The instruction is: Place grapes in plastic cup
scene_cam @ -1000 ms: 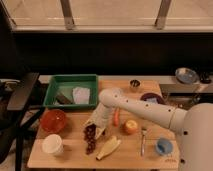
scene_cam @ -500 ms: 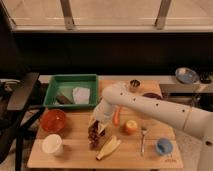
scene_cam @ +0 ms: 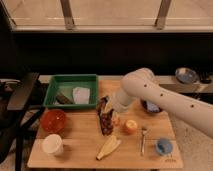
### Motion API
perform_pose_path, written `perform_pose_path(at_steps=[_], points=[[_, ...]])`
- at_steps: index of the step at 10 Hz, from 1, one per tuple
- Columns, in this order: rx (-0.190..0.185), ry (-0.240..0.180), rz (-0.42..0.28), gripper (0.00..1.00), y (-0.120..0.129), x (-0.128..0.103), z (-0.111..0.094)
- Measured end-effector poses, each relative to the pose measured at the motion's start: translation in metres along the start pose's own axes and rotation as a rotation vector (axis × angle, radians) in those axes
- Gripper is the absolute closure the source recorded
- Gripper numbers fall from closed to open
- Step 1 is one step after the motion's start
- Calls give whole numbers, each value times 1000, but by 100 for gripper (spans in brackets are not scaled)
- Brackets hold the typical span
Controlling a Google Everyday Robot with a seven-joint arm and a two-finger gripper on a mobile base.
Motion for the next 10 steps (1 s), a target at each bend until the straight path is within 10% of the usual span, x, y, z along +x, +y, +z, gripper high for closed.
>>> perform_pose_path(at_steps=[5,10], points=[[18,120,248,100,62,82,-71],[17,124,267,100,68,88,-75]])
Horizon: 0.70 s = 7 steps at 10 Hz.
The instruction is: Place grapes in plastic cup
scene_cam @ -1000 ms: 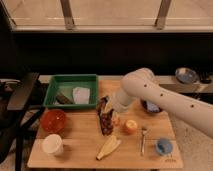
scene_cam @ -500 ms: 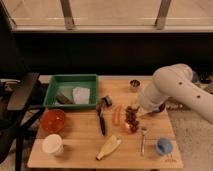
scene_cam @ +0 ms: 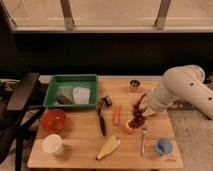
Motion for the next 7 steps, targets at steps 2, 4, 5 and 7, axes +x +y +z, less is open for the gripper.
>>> perform_pose_path(at_steps=[2,4,5,7], points=[[1,1,3,100,1,1,0],[-8,6,9,100,2,3,1],[-11,15,29,100,4,7,0],[-18,43,99,100,20,36,-9]])
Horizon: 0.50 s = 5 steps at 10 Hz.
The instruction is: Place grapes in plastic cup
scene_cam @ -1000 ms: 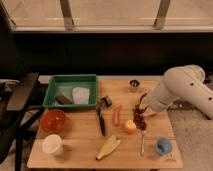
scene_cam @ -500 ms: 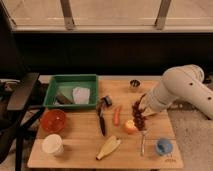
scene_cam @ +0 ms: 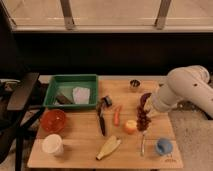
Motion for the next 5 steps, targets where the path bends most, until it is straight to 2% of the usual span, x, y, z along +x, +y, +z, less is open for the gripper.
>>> perform_pose_path(at_steps=[1,3,5], points=[[0,11,29,100,7,14,-5],[-6,50,124,100,35,63,-22],[-5,79,194,100,57,87,-36]])
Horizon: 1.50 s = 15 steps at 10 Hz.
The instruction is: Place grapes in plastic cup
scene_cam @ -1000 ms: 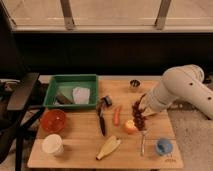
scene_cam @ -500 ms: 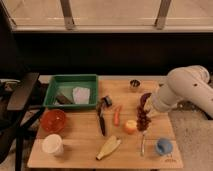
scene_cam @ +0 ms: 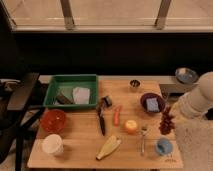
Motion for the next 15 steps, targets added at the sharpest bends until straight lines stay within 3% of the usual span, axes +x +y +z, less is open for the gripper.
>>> perform_pose_path(at_steps=[2,4,15], points=[[-11,34,72,100,31,20,-13],[-23,54,101,100,48,20,-18],[-88,-3,90,100,57,-2,20]])
